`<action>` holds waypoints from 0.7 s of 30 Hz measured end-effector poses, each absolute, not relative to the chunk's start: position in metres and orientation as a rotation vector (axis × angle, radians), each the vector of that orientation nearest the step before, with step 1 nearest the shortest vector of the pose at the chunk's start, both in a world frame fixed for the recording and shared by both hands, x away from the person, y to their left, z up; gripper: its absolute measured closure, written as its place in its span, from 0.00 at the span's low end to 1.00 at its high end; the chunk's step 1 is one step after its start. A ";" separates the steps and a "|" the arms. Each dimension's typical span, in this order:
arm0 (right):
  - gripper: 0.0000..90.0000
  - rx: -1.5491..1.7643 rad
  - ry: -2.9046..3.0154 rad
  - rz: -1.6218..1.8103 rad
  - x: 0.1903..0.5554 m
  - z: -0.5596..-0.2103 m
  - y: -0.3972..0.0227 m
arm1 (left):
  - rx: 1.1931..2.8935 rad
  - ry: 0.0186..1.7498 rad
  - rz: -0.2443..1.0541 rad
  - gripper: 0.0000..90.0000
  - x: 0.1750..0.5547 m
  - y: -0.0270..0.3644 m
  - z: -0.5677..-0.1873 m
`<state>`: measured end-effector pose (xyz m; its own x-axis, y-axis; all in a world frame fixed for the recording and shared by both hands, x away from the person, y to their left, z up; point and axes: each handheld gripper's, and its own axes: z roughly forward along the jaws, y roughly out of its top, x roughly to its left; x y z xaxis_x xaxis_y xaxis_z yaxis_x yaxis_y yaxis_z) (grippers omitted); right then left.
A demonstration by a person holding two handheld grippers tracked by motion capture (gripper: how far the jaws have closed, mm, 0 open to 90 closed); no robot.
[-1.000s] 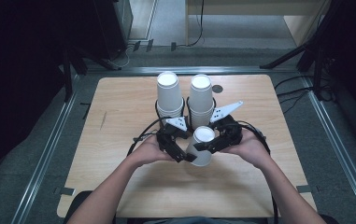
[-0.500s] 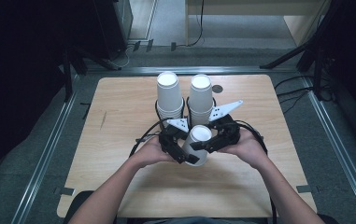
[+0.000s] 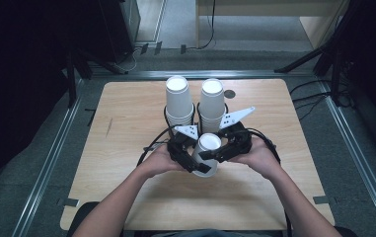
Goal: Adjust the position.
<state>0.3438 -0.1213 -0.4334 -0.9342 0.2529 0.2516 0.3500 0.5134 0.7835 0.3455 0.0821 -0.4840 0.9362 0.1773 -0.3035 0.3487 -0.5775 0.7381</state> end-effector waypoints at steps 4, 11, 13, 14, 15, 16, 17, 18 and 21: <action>0.28 -0.538 -2.616 -1.393 0.345 -0.435 -0.122 | 2.199 0.346 -0.235 0.16 0.345 0.082 -0.482; 0.28 -0.569 -2.587 -1.371 0.347 -0.436 -0.122 | 2.216 0.329 -0.255 0.20 0.346 0.082 -0.480; 0.27 -0.567 -2.580 -1.364 0.348 -0.436 -0.123 | 2.223 0.323 -0.257 0.20 0.346 0.082 -0.480; 0.27 -0.561 -2.579 -1.358 0.349 -0.436 -0.123 | 2.233 0.317 -0.251 0.20 0.345 0.082 -0.479; 0.26 -0.561 -2.576 -1.353 0.349 -0.437 -0.123 | 2.240 0.315 -0.250 0.20 0.345 0.082 -0.480; 0.22 -0.566 -2.577 -1.339 0.349 -0.437 -0.123 | 2.242 0.318 -0.243 0.20 0.345 0.082 -0.480; 0.20 -0.569 -2.585 -1.326 0.348 -0.437 -0.122 | 2.245 0.320 -0.244 0.20 0.345 0.082 -0.479; 0.20 -0.568 -2.609 -1.318 0.348 -0.437 -0.122 | 2.249 0.322 -0.241 0.20 0.346 0.083 -0.479; 0.20 -0.573 -2.615 -1.310 0.349 -0.436 -0.125 | 2.257 0.327 -0.222 0.20 0.347 0.086 -0.476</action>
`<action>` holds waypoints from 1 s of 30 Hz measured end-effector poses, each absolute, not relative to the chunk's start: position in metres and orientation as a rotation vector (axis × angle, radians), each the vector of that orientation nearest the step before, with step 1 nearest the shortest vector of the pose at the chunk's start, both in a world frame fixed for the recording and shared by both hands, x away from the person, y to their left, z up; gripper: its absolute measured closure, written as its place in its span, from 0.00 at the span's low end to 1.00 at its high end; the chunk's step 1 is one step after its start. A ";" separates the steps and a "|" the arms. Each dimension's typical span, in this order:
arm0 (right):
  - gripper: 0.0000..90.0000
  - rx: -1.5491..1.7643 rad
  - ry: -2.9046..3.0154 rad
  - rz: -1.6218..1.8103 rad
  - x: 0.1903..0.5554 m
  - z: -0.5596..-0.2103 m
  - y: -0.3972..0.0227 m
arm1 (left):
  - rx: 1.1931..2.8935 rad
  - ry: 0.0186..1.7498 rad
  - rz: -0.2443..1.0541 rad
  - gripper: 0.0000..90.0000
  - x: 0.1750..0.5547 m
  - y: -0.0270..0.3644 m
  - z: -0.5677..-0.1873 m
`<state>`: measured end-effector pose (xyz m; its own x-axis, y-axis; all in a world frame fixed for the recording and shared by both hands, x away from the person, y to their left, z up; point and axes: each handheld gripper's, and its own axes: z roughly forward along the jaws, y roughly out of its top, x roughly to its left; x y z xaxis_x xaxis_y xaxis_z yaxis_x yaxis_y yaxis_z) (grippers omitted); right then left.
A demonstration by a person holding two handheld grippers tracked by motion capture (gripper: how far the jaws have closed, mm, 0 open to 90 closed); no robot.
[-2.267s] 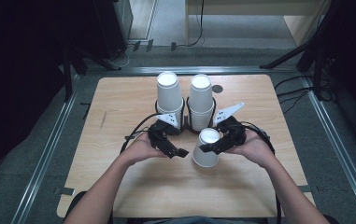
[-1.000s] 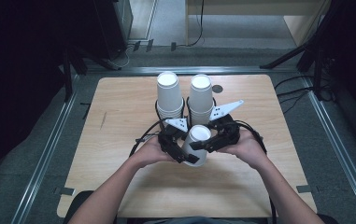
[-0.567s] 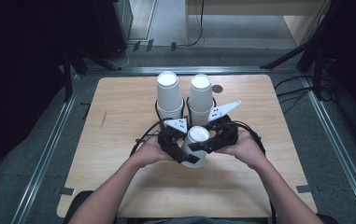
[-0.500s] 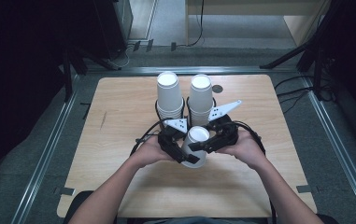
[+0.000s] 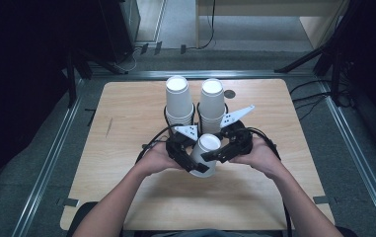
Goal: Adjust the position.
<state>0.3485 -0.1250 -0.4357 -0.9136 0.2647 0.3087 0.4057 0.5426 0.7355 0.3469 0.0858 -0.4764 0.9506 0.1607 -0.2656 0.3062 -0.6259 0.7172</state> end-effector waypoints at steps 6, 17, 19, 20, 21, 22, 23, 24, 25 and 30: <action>0.21 -0.513 -2.652 -1.278 0.348 -0.437 -0.135 | 2.250 0.360 -0.161 0.20 0.350 0.097 -0.468; 0.22 -0.469 -2.699 -1.185 0.346 -0.454 -0.138 | 2.383 0.383 -0.071 0.20 0.351 0.106 -0.453; 0.22 -0.476 -2.703 -1.174 0.346 -0.457 -0.138 | 2.410 0.370 -0.067 0.20 0.351 0.105 -0.452; 0.22 -0.482 -2.713 -1.169 0.347 -0.458 -0.139 | 2.424 0.371 -0.063 0.20 0.351 0.104 -0.451; 0.22 -0.491 -2.714 -1.166 0.347 -0.458 -0.140 | 2.435 0.370 -0.052 0.20 0.351 0.104 -0.450; 0.22 -0.500 -2.715 -1.168 0.347 -0.459 -0.141 | 2.450 0.372 -0.058 0.20 0.352 0.104 -0.450; 0.23 -0.496 -2.717 -1.178 0.348 -0.459 -0.142 | 2.465 0.373 -0.048 0.20 0.353 0.103 -0.449; 0.23 -0.502 -2.711 -1.177 0.348 -0.460 -0.143 | 2.477 0.374 -0.041 0.20 0.353 0.102 -0.449; 0.23 -0.499 -2.715 -1.181 0.348 -0.460 -0.143 | 2.492 0.371 -0.045 0.20 0.355 0.101 -0.448; 0.24 -0.501 -2.721 -1.199 0.349 -0.461 -0.146 | 2.569 0.341 -0.043 0.20 0.357 0.095 -0.447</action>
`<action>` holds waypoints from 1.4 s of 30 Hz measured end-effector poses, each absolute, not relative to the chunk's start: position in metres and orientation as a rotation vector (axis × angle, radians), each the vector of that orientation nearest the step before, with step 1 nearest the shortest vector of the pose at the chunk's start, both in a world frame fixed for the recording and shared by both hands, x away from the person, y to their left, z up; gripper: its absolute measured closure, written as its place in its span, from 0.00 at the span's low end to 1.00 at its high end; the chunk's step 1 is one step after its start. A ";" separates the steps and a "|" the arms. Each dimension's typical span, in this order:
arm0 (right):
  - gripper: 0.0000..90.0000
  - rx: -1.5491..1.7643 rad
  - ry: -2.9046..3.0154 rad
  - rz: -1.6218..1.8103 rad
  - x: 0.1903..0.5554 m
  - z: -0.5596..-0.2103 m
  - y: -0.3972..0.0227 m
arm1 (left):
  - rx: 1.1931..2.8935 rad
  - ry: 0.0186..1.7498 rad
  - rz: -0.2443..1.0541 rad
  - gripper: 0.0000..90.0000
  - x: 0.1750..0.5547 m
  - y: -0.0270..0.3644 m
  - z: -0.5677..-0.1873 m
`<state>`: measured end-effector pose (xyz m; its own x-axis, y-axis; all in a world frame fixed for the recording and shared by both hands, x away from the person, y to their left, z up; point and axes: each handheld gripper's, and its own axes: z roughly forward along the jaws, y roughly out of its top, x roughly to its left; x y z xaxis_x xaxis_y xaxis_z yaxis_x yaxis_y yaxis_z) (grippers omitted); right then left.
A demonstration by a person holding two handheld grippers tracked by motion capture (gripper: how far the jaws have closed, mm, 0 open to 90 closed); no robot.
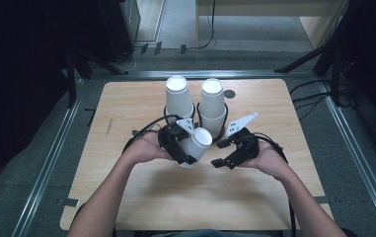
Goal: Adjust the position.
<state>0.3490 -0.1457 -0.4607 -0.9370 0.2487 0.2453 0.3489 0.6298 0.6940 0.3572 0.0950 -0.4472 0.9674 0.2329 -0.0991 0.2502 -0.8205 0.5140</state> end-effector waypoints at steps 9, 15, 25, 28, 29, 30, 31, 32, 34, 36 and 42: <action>0.24 -0.468 -2.746 -1.213 0.350 -0.464 -0.143 | 2.691 0.298 -0.017 0.20 0.360 0.081 -0.447; 0.24 -0.447 -2.746 -1.221 0.351 -0.465 -0.141 | 2.750 0.258 -0.053 0.19 0.358 0.074 -0.456; 0.24 -0.398 -2.759 -1.227 0.351 -0.467 -0.134 | 2.814 0.207 -0.073 0.19 0.354 0.062 -0.467; 0.24 -0.369 -2.754 -1.238 0.350 -0.467 -0.130 | 2.820 0.177 -0.080 0.19 0.352 0.059 -0.467; 0.24 -0.357 -2.752 -1.241 0.350 -0.467 -0.128 | 2.819 0.170 -0.079 0.19 0.351 0.059 -0.468; 0.24 -0.348 -2.750 -1.240 0.349 -0.467 -0.127 | 2.821 0.159 -0.081 0.19 0.351 0.058 -0.468; 0.24 -0.341 -2.749 -1.236 0.349 -0.467 -0.125 | 2.822 0.149 -0.076 0.19 0.350 0.057 -0.468; 0.24 -0.329 -2.751 -1.238 0.349 -0.467 -0.124 | 2.821 0.132 -0.072 0.19 0.349 0.056 -0.468; 0.23 -0.312 -2.747 -1.224 0.348 -0.468 -0.121 | 2.823 0.105 -0.066 0.19 0.346 0.055 -0.469; 0.24 -0.288 -2.749 -1.211 0.347 -0.468 -0.119 | 2.825 0.098 -0.068 0.19 0.345 0.054 -0.469; 0.26 -0.278 -2.744 -1.196 0.347 -0.469 -0.117 | 2.826 0.093 -0.080 0.19 0.345 0.053 -0.470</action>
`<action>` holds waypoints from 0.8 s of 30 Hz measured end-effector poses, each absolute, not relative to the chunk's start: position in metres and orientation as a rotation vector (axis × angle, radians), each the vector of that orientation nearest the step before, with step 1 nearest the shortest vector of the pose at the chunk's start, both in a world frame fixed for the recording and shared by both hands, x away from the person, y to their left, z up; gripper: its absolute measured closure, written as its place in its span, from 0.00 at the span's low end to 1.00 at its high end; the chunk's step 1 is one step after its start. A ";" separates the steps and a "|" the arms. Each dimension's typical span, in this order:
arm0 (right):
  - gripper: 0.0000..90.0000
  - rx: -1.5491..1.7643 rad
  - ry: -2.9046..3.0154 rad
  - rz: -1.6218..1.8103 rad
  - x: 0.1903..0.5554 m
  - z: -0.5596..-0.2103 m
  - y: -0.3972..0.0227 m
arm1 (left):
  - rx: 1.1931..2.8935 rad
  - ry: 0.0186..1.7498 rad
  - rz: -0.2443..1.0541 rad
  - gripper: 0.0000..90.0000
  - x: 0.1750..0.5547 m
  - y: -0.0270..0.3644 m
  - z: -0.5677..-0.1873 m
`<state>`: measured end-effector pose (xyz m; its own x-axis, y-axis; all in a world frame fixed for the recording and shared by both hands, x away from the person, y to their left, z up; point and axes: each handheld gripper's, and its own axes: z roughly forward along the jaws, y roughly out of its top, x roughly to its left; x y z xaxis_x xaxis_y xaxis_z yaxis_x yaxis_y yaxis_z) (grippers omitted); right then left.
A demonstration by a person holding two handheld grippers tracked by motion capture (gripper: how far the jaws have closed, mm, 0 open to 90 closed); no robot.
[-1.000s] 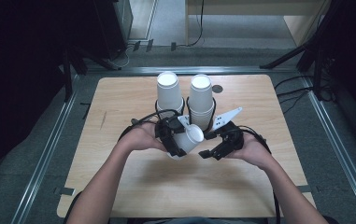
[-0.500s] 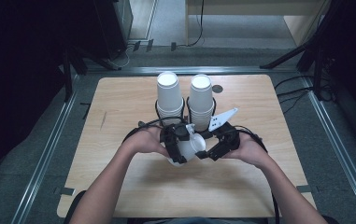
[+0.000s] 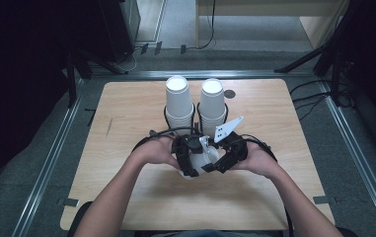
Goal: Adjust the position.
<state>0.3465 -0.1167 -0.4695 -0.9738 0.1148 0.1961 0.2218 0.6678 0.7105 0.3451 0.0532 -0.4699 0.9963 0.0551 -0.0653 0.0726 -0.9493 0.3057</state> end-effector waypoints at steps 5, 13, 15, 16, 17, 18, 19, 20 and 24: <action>0.28 -0.281 -2.749 -1.199 0.346 -0.469 -0.117 | 2.818 0.095 -0.083 0.19 0.345 0.054 -0.469; 0.29 -0.287 -2.750 -1.191 0.346 -0.466 -0.117 | 2.766 0.104 -0.076 0.16 0.343 0.058 -0.467; 0.29 -0.293 -2.746 -1.197 0.346 -0.463 -0.118 | 2.735 0.128 -0.087 0.13 0.344 0.060 -0.466; 0.29 -0.295 -2.752 -1.199 0.346 -0.463 -0.118 | 2.721 0.142 -0.096 0.10 0.344 0.060 -0.466; 0.29 -0.303 -2.751 -1.198 0.346 -0.462 -0.119 | 2.713 0.138 -0.091 0.07 0.345 0.060 -0.465; 0.29 -0.300 -2.751 -1.203 0.347 -0.462 -0.120 | 2.700 0.153 -0.091 0.05 0.344 0.061 -0.464; 0.29 -0.301 -2.760 -1.214 0.348 -0.462 -0.121 | 2.684 0.173 -0.098 0.02 0.345 0.061 -0.464; 0.29 -0.316 -2.749 -1.202 0.348 -0.461 -0.122 | 2.679 0.180 -0.093 0.00 0.345 0.061 -0.463; 0.29 -0.322 -2.742 -1.236 0.348 -0.458 -0.125 | 2.640 0.229 -0.090 0.00 0.347 0.065 -0.461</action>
